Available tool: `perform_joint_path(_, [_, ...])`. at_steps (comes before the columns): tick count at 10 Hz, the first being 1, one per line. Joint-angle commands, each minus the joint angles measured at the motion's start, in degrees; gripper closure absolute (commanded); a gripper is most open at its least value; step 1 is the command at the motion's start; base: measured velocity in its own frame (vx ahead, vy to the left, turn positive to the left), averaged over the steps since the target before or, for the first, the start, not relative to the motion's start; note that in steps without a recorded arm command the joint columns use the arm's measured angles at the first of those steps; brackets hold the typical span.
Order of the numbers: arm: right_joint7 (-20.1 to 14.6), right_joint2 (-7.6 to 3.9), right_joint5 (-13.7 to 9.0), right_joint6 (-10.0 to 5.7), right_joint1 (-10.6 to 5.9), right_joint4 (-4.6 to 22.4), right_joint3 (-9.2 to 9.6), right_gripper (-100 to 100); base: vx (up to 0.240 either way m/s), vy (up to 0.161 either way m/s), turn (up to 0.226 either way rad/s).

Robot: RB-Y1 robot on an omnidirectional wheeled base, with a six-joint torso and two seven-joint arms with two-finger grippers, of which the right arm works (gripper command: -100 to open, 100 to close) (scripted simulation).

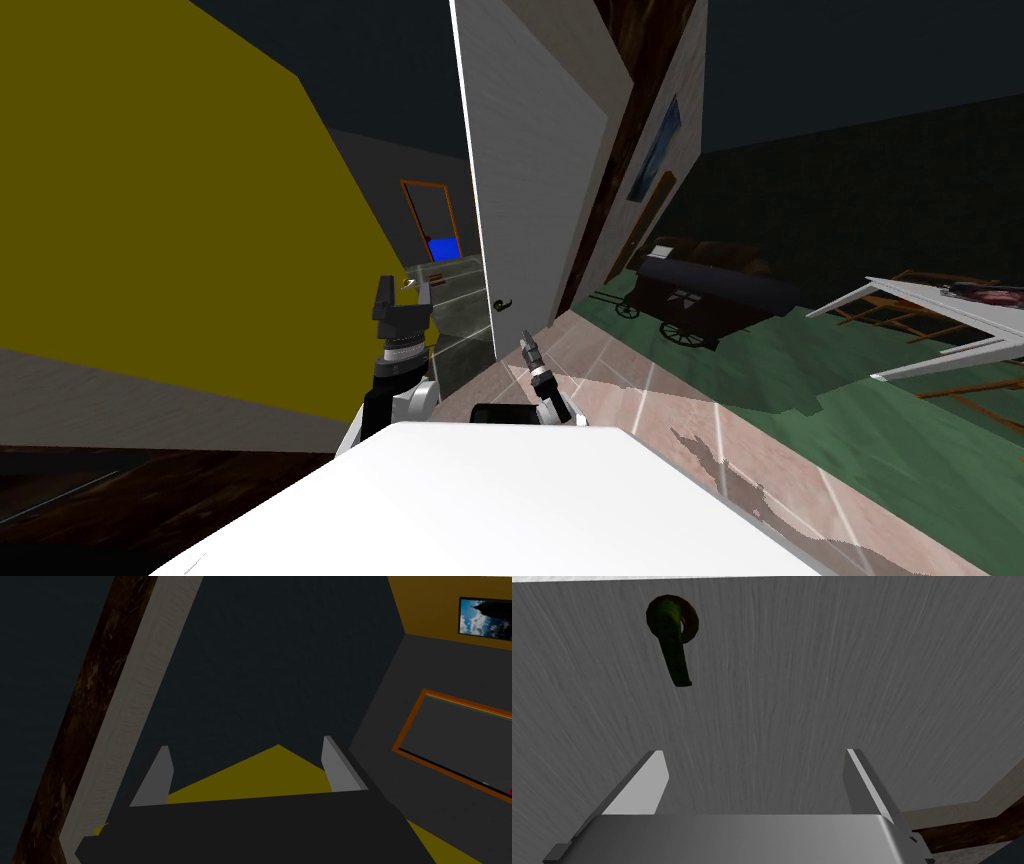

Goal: Push the door open

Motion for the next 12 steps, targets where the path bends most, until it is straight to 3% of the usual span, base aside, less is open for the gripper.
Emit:
perform_joint_path(1, [-0.1, 0.13, 0.1, -0.34, -0.46, 1.7, 0.81, -100, 0.100, -0.045, 0.030])
perform_joint_path(4, [-0.4, 0.28, 0.3, -0.78, -1.47, 4.6, 2.16, -100, 0.097, -0.031, 0.033])
perform_joint_path(6, [-0.7, 0.52, 0.6, -1.31, -2.69, 8.1, 3.79, -100, 0.133, -0.036, 0.055])
perform_joint_path(10, [-1.0, 0.76, 0.8, -1.79, -3.80, 11.3, 5.27, -100, 0.120, -0.043, 0.029])
perform_joint_path(12, [-1.3, 1.07, 1.0, -2.28, -4.94, 14.7, 6.80, -100, 0.149, -0.046, 0.048])
